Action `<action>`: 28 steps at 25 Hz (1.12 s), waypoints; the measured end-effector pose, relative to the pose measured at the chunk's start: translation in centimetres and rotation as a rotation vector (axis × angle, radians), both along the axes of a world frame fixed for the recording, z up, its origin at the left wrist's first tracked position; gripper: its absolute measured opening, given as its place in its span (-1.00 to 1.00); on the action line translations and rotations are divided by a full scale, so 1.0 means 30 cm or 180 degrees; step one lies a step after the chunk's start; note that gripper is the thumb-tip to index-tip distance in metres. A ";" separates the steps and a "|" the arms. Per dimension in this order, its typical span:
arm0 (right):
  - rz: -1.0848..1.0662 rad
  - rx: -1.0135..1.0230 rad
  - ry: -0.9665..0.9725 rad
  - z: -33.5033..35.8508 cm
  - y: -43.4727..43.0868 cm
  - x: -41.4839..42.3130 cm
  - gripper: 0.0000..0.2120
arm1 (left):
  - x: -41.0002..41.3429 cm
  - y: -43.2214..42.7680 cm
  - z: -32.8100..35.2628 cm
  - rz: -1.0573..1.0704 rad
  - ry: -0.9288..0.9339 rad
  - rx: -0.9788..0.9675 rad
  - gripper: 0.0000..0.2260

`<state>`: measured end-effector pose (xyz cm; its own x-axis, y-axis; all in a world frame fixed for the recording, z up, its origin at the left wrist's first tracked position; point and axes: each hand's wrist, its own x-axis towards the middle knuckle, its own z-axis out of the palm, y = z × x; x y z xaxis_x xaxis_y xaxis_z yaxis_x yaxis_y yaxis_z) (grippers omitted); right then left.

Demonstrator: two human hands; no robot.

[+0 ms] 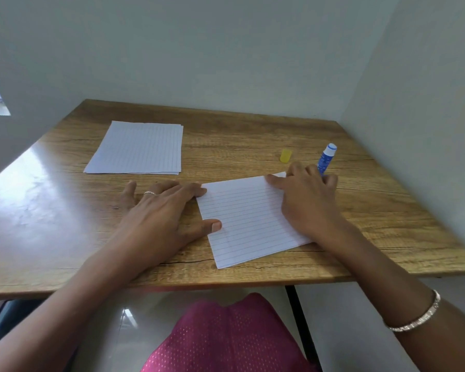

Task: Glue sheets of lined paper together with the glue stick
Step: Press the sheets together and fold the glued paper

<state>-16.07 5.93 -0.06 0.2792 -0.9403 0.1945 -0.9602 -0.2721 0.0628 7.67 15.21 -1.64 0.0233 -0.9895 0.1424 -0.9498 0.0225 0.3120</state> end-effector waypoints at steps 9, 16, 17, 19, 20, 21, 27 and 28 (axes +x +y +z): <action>0.0053 0.0156 -0.0568 -0.021 0.012 -0.048 -0.51 | -0.032 -0.102 0.069 0.0180 0.1342 -0.0538 -0.83; 0.0103 0.0031 -0.0871 -0.044 0.082 -0.077 -0.56 | -0.091 -0.237 0.135 0.0314 0.0397 0.0470 -0.53; 0.0099 0.0034 -0.0955 -0.040 0.089 -0.081 -0.57 | -0.093 -0.246 0.143 0.0318 0.0414 0.0573 -0.54; 0.0110 0.0087 -0.1227 -0.026 0.092 -0.099 -0.57 | -0.087 -0.263 0.153 0.0352 0.0585 0.0848 -0.58; 0.0137 0.0149 -0.1375 -0.021 0.089 -0.113 -0.57 | -0.081 -0.272 0.157 0.0348 0.0744 0.1017 -0.58; 0.0184 0.0228 -0.1505 -0.021 0.083 -0.130 -0.57 | -0.074 -0.282 0.162 0.0332 0.0898 0.1166 -0.58; 0.0490 0.0718 -0.2091 0.004 0.069 -0.227 -0.55 | -0.101 -0.295 0.181 0.0382 0.1695 0.1155 -0.64; 0.0523 0.0762 -0.2100 0.010 0.079 -0.240 -0.55 | -0.102 -0.296 0.175 0.0441 0.1792 0.1052 -0.66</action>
